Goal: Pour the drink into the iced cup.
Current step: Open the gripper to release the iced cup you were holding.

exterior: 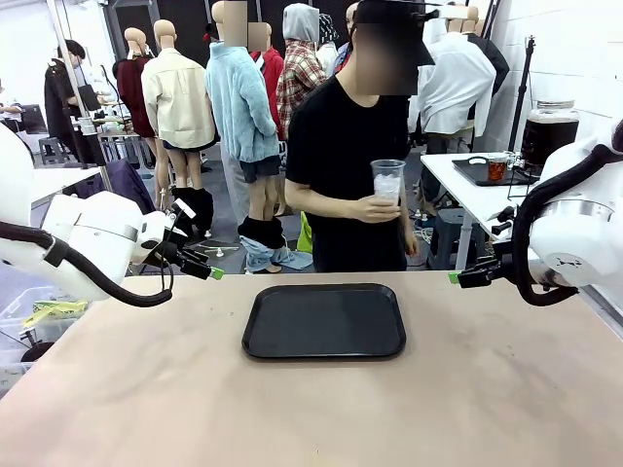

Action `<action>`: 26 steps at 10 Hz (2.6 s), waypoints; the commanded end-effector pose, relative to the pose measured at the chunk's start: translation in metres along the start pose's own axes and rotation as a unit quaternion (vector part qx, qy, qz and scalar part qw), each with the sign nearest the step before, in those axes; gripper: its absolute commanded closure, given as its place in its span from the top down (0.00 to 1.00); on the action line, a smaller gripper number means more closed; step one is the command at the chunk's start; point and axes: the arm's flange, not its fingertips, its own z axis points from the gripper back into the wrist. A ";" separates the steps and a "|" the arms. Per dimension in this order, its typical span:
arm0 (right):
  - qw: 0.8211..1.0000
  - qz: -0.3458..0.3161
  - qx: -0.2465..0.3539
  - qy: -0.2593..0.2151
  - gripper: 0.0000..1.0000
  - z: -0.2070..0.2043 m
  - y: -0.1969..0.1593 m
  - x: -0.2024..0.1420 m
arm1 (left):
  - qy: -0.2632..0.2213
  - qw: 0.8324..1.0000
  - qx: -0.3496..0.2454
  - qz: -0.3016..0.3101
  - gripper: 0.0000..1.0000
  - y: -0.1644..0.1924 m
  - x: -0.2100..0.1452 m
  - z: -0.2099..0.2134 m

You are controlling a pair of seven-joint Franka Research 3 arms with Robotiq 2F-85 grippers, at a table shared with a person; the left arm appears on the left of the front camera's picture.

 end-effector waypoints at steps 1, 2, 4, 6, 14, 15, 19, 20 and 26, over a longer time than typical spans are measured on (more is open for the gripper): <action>1.000 0.004 0.002 -0.001 1.00 0.002 0.001 -0.001 | -0.005 1.000 -0.005 -0.009 1.00 0.004 -0.001 0.000; 1.000 0.004 0.002 -0.001 1.00 0.002 0.001 -0.001 | -0.005 1.000 -0.005 -0.009 1.00 0.004 -0.001 0.000; 1.000 0.004 0.002 -0.001 1.00 0.002 0.001 -0.001 | -0.005 1.000 -0.005 -0.009 1.00 0.004 -0.001 0.000; 1.000 0.004 0.002 -0.001 1.00 0.002 0.001 -0.001 | -0.005 1.000 -0.005 -0.009 1.00 0.004 -0.001 0.000; 1.000 0.004 0.002 -0.001 1.00 0.002 0.001 -0.001 | -0.005 1.000 -0.005 -0.009 1.00 0.004 -0.001 0.000; 1.000 0.004 0.002 -0.001 1.00 0.002 0.001 -0.001 | -0.005 1.000 -0.005 -0.009 1.00 0.004 -0.001 0.000; 1.000 0.004 0.002 -0.001 1.00 0.002 0.001 -0.001 | -0.005 1.000 -0.005 -0.009 1.00 0.004 -0.001 0.000; 1.000 0.004 0.002 -0.001 1.00 0.002 0.001 -0.001 | -0.005 1.000 -0.005 -0.009 1.00 0.004 -0.001 0.000; 1.000 0.004 0.002 -0.001 1.00 0.002 0.001 -0.001 | -0.005 1.000 -0.005 -0.009 1.00 0.004 -0.001 0.000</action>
